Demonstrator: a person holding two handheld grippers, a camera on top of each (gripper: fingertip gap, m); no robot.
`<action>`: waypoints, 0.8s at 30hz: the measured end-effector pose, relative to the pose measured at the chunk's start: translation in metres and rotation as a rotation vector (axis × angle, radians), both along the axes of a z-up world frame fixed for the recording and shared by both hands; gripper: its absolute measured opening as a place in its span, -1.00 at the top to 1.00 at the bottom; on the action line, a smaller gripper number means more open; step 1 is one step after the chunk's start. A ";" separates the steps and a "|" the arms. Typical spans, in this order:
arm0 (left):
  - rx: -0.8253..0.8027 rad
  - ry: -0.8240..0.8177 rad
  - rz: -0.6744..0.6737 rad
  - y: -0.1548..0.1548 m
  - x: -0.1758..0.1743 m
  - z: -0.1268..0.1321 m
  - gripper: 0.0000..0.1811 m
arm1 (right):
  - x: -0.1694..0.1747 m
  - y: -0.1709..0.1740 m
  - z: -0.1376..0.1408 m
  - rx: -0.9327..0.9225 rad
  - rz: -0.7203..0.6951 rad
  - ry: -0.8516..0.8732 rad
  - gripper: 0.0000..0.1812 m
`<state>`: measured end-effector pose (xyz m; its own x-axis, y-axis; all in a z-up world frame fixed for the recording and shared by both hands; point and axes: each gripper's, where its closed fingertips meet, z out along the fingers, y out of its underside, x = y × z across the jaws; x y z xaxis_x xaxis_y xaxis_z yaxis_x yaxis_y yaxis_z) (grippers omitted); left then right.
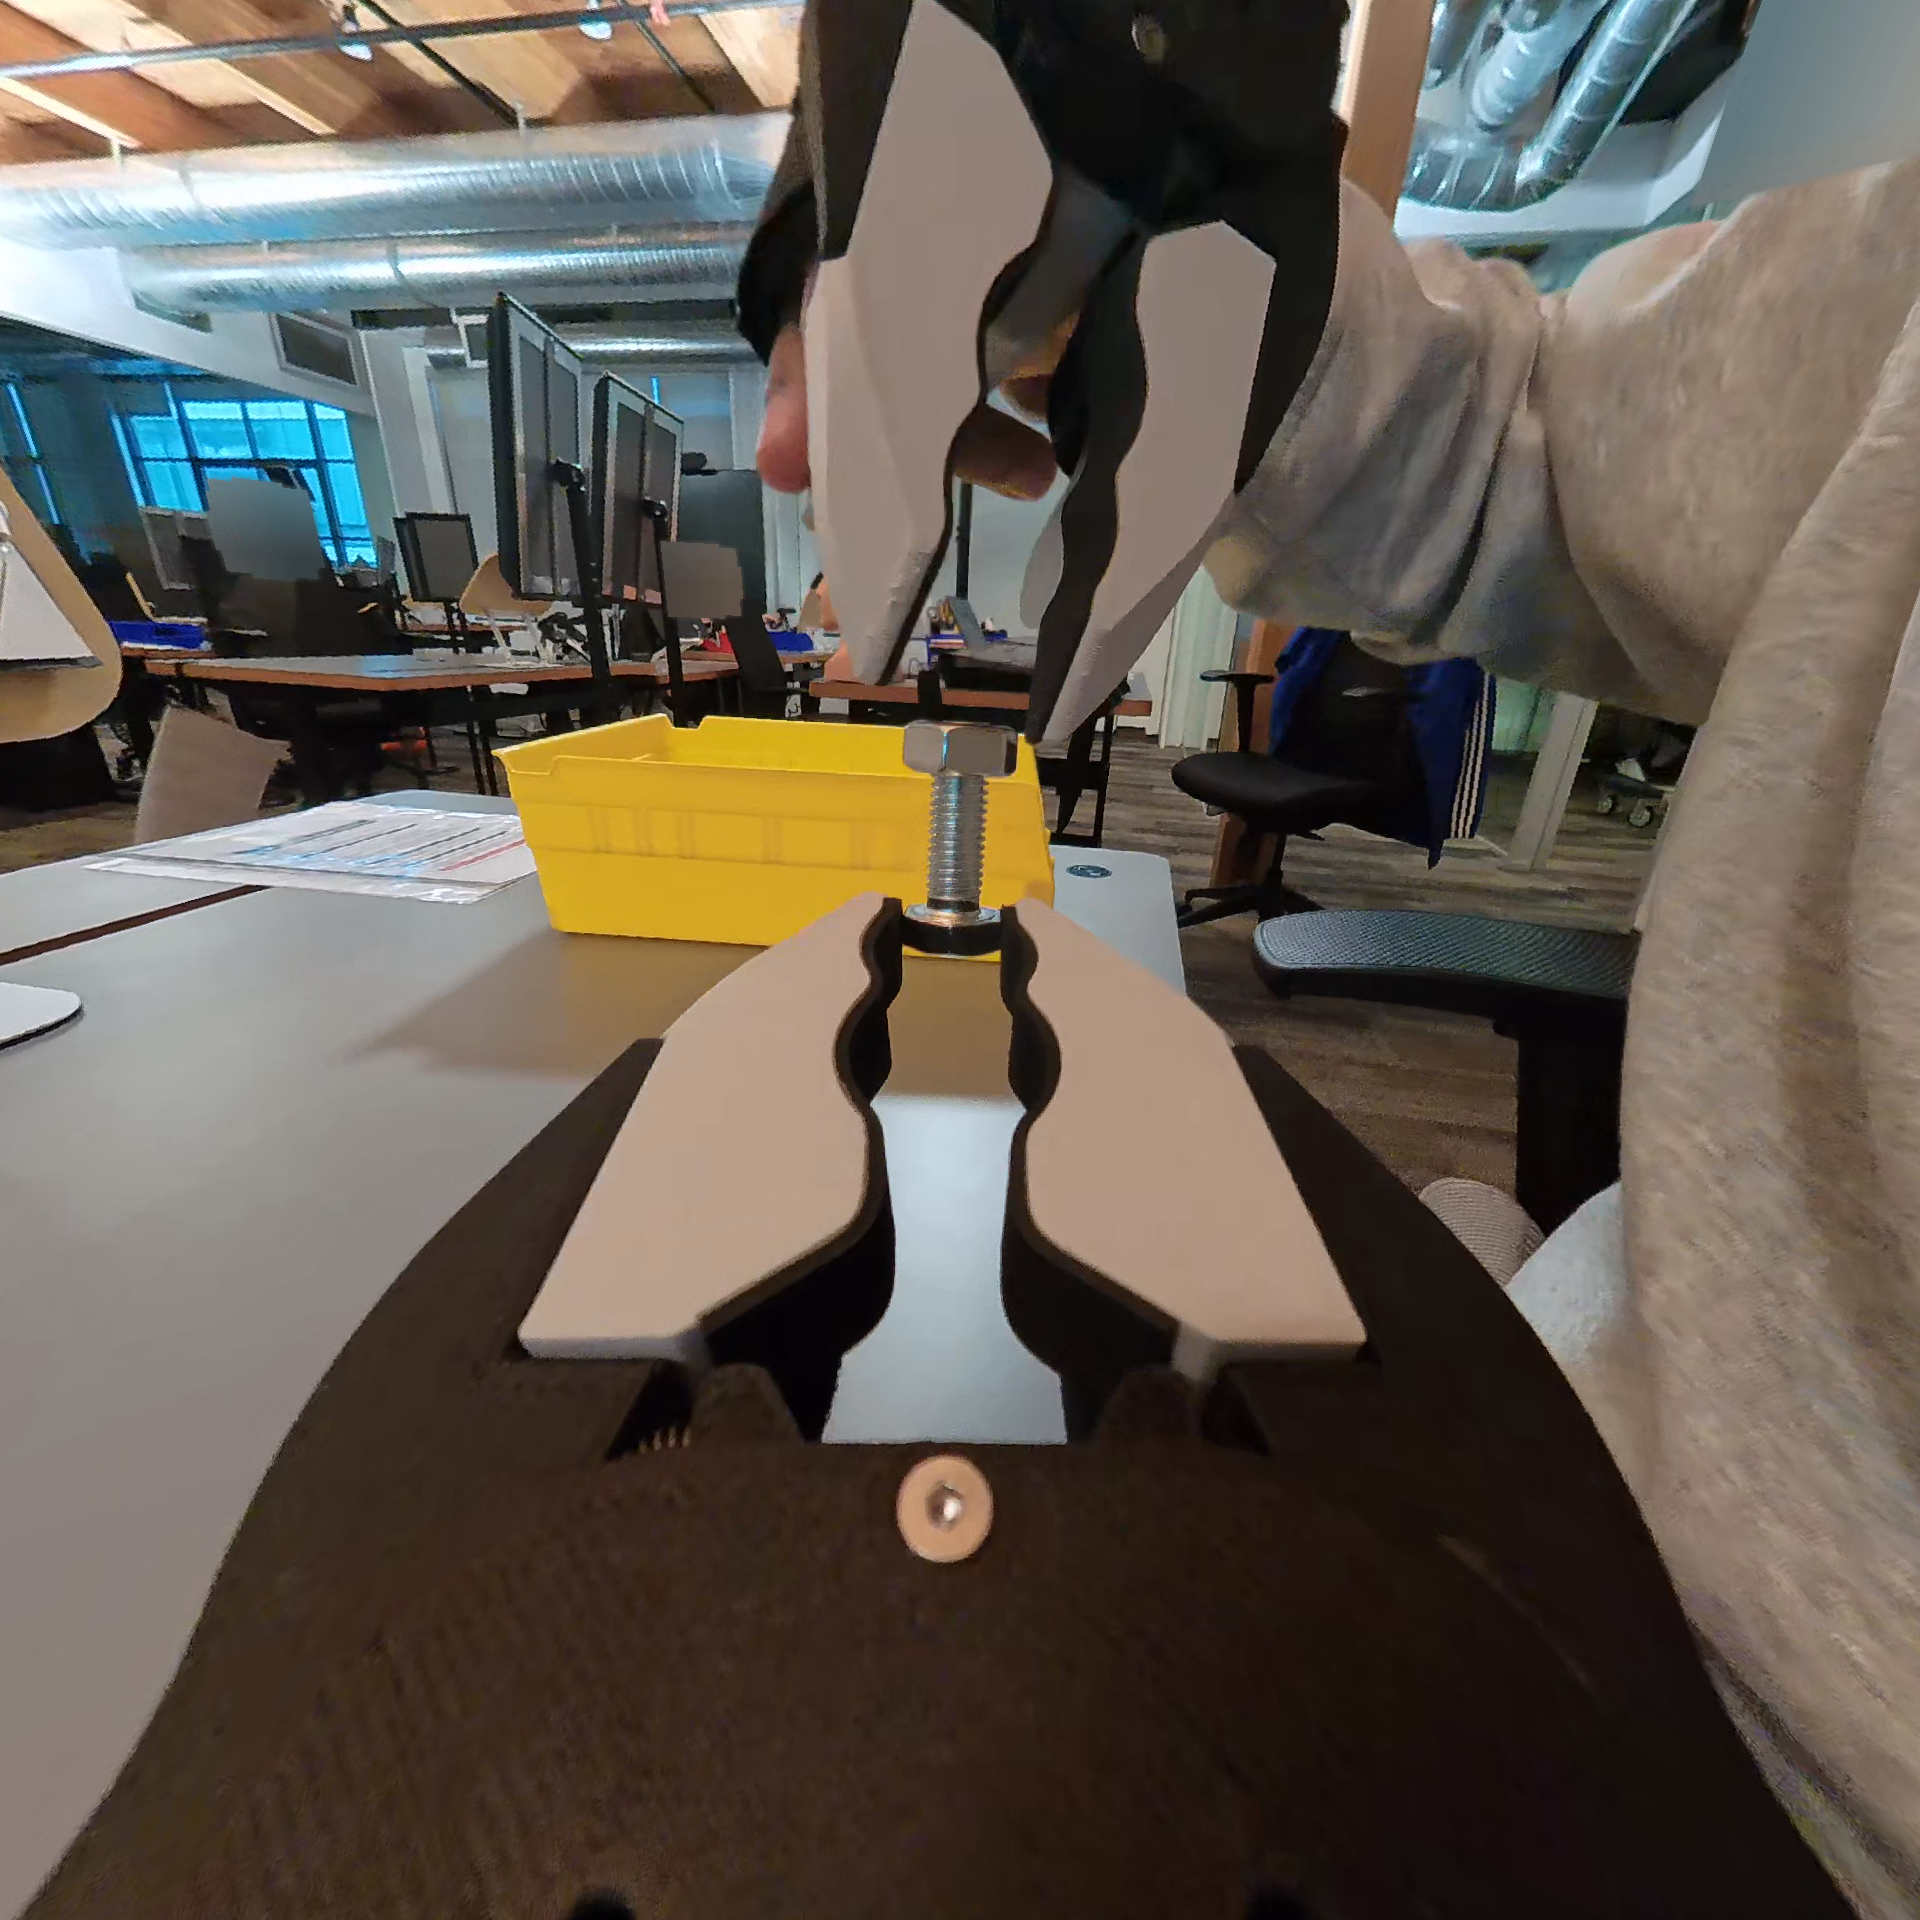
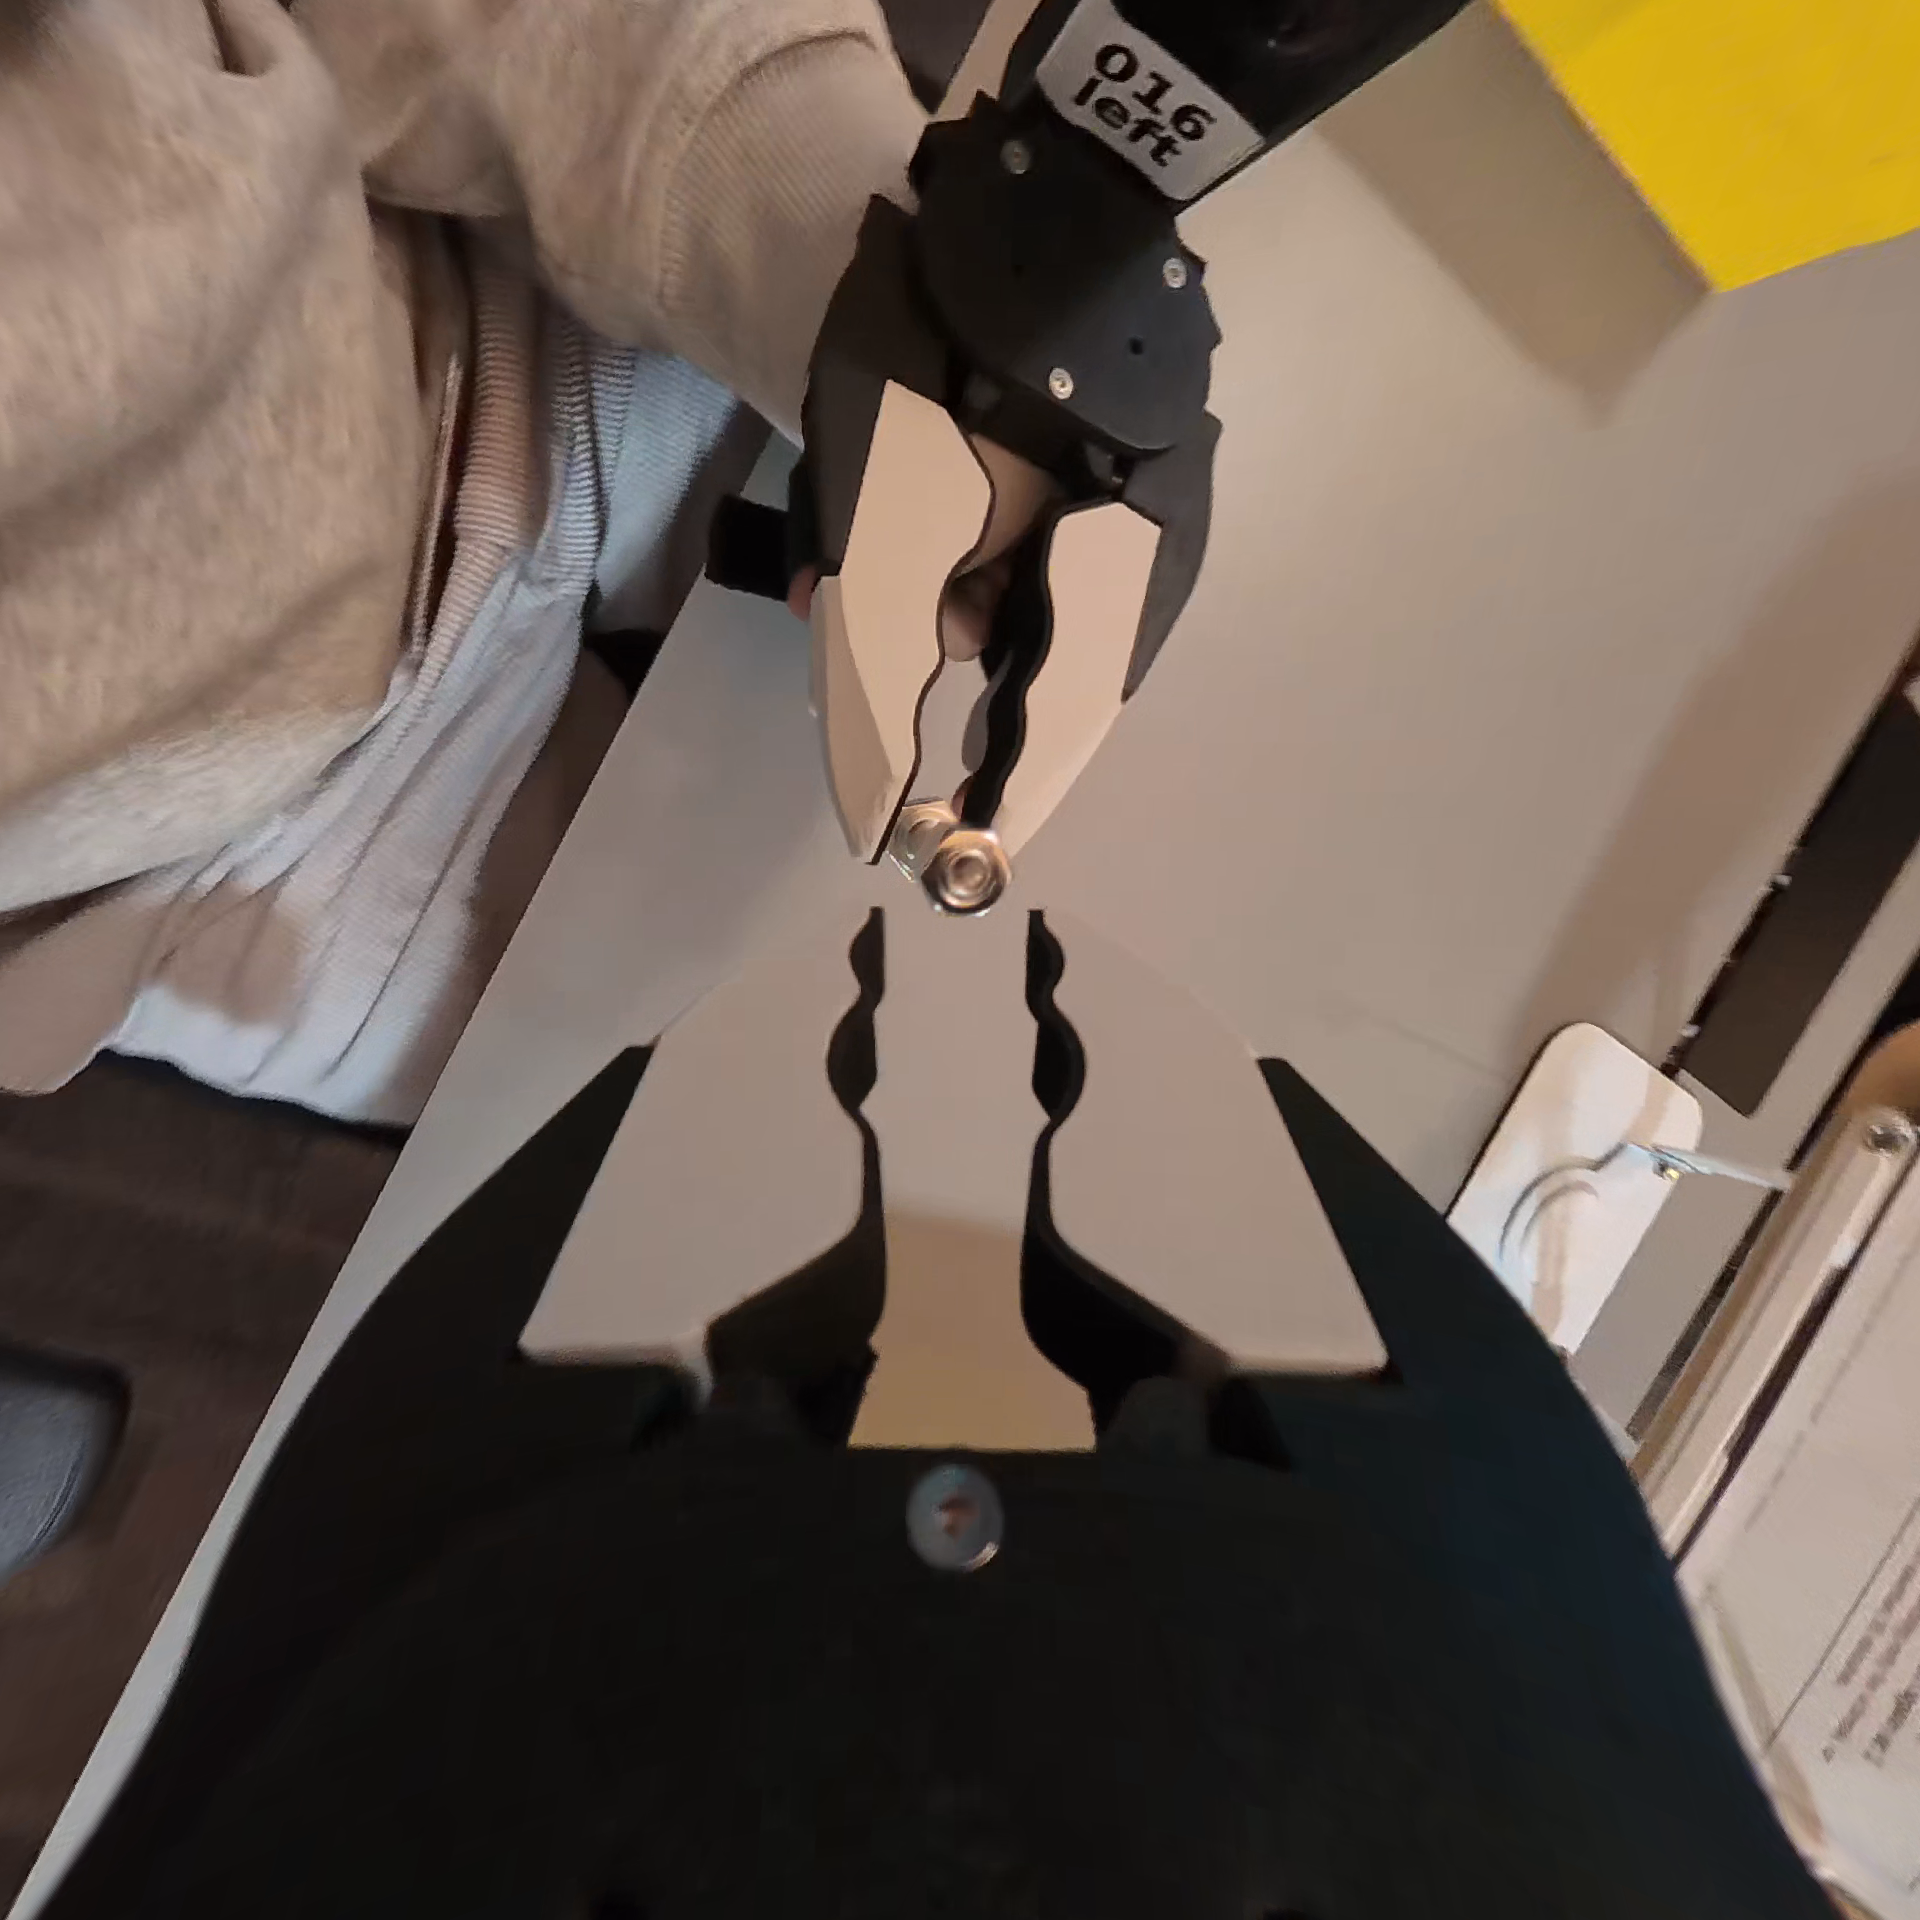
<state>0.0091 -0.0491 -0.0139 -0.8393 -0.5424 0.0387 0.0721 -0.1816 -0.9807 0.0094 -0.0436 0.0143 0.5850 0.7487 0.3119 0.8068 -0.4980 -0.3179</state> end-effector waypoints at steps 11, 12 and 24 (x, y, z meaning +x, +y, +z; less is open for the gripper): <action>-0.007 -0.010 -0.013 -0.001 -0.003 0.001 0.80 | -0.005 0.003 -0.009 -0.174 0.050 0.015 0.72; -0.010 -0.011 -0.012 0.000 -0.002 0.001 0.80 | -0.005 0.004 -0.010 -0.177 0.053 0.014 0.74; -0.010 -0.014 0.037 0.004 0.004 0.001 0.80 | 0.001 0.006 -0.010 -0.211 -0.160 0.016 0.79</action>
